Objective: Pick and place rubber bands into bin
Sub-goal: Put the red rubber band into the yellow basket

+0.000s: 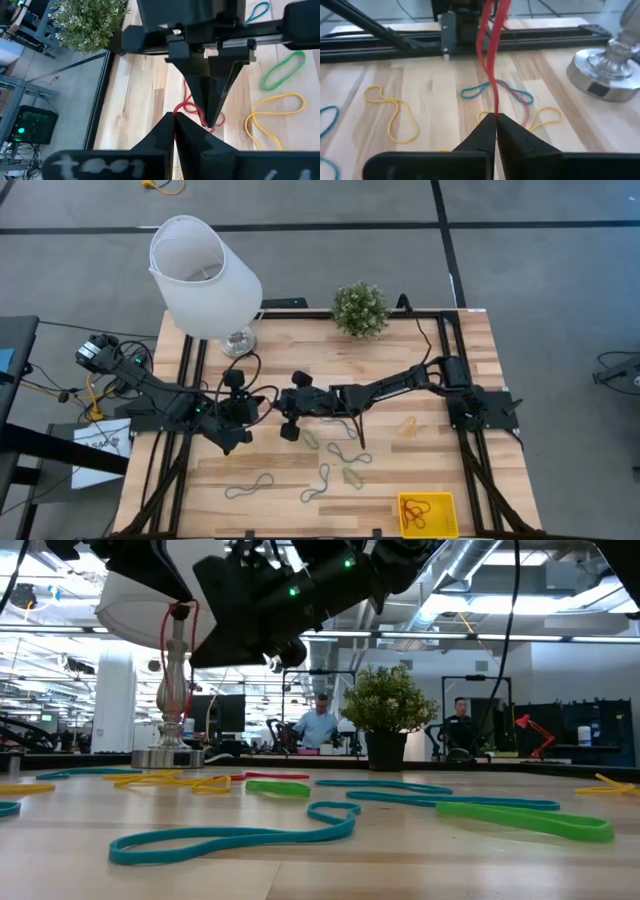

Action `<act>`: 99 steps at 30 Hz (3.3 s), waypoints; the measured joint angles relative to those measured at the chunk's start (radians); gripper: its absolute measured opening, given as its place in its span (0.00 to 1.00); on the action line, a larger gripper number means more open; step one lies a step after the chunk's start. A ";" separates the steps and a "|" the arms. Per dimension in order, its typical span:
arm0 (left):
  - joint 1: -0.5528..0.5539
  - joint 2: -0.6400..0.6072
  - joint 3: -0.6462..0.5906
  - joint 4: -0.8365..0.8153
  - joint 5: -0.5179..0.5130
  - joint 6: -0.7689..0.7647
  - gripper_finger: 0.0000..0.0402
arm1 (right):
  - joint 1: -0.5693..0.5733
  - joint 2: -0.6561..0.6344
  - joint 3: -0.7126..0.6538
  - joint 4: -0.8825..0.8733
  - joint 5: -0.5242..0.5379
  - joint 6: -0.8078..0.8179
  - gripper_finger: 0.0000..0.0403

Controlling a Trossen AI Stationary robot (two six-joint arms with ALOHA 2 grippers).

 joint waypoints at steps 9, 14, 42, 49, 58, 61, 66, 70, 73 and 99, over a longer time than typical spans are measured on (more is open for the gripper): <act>0.000 0.000 0.000 0.002 0.000 0.000 0.00 | 0.005 0.000 0.000 0.035 -0.007 -0.026 0.00; 0.000 0.000 0.000 0.002 0.000 -0.001 0.00 | 0.005 0.000 0.000 0.040 -0.021 -0.024 0.02; 0.000 0.000 0.000 0.006 0.001 -0.004 0.00 | -0.006 0.000 0.000 0.071 -0.026 -0.047 0.02; -0.001 0.000 0.002 0.006 0.006 0.027 0.01 | -0.003 0.000 0.000 0.032 -0.006 -0.033 0.01; -0.001 -0.001 0.004 0.009 0.004 0.067 0.24 | 0.013 -0.022 -0.001 -0.089 0.106 0.043 0.00; -0.004 -0.001 0.004 0.004 -0.049 0.066 0.31 | 0.044 -0.047 0.001 -0.196 0.132 0.096 0.00; -0.006 -0.020 0.005 -0.019 -0.198 0.074 0.36 | 0.152 -0.186 0.001 -0.521 0.237 0.246 0.00; -0.003 -0.040 0.005 -0.023 -0.238 0.072 0.35 | 0.276 -0.346 0.001 -0.770 0.291 0.479 0.00; -0.003 -0.046 0.005 -0.022 -0.240 0.059 0.33 | 0.385 -0.442 0.001 -0.902 0.294 0.731 0.00; -0.003 -0.048 0.005 -0.021 -0.231 -0.051 0.32 | 0.924 -0.427 0.000 -1.261 0.066 1.887 0.00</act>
